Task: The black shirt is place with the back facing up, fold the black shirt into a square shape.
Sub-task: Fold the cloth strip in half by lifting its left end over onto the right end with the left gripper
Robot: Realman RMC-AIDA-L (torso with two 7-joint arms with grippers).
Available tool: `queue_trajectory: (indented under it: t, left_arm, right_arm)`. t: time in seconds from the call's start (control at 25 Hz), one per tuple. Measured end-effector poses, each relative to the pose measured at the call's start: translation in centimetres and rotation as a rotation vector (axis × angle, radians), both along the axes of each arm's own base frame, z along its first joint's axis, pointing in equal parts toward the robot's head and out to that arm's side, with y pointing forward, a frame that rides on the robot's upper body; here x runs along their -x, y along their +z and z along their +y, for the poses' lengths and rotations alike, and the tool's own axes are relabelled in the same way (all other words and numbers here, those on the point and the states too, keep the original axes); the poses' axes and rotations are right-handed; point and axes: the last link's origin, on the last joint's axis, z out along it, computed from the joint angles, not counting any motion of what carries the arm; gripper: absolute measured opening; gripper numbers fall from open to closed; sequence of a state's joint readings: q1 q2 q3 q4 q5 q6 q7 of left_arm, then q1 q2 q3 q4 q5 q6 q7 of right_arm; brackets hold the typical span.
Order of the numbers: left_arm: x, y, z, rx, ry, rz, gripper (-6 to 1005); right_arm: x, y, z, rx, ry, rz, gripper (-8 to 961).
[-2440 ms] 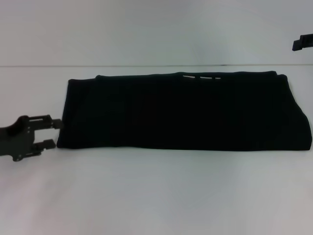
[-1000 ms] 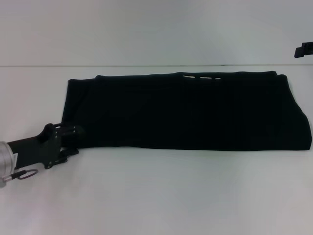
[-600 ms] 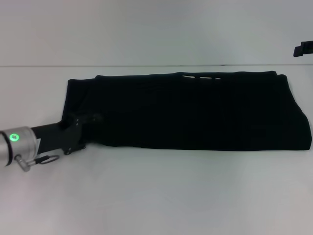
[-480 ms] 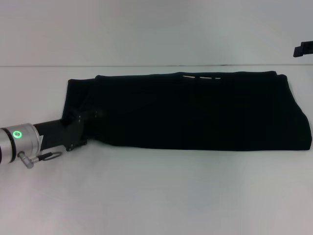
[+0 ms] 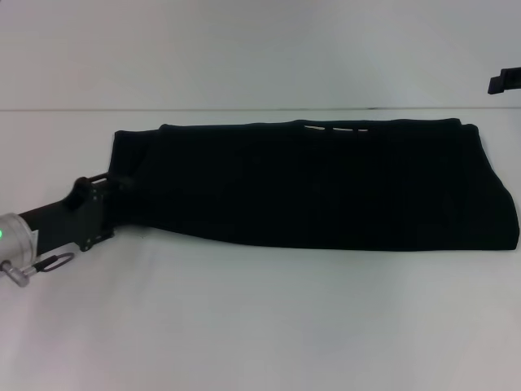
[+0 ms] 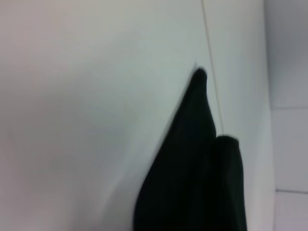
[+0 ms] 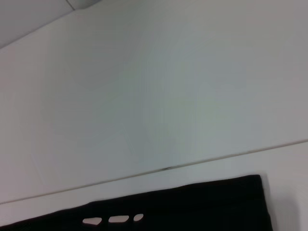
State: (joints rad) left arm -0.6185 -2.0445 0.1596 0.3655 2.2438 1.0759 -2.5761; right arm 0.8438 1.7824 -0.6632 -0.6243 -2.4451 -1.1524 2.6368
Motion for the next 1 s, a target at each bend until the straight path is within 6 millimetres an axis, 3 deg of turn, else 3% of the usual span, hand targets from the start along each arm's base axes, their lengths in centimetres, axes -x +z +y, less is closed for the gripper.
queue_trajectory:
  t: [0.72, 1.0]
  left_arm:
    - [-1.4, -1.7, 0.4, 0.016, -0.086, 0.04, 646]
    - [-2.1, -2.0, 1.9, -0.001, -0.107, 0.114, 645]
  right_arm:
    - [0.3, -0.1, 0.1, -0.001, 0.005, 0.009, 940]
    - [0.4, -0.1, 0.1, 0.0, 0.008, 0.014, 940]
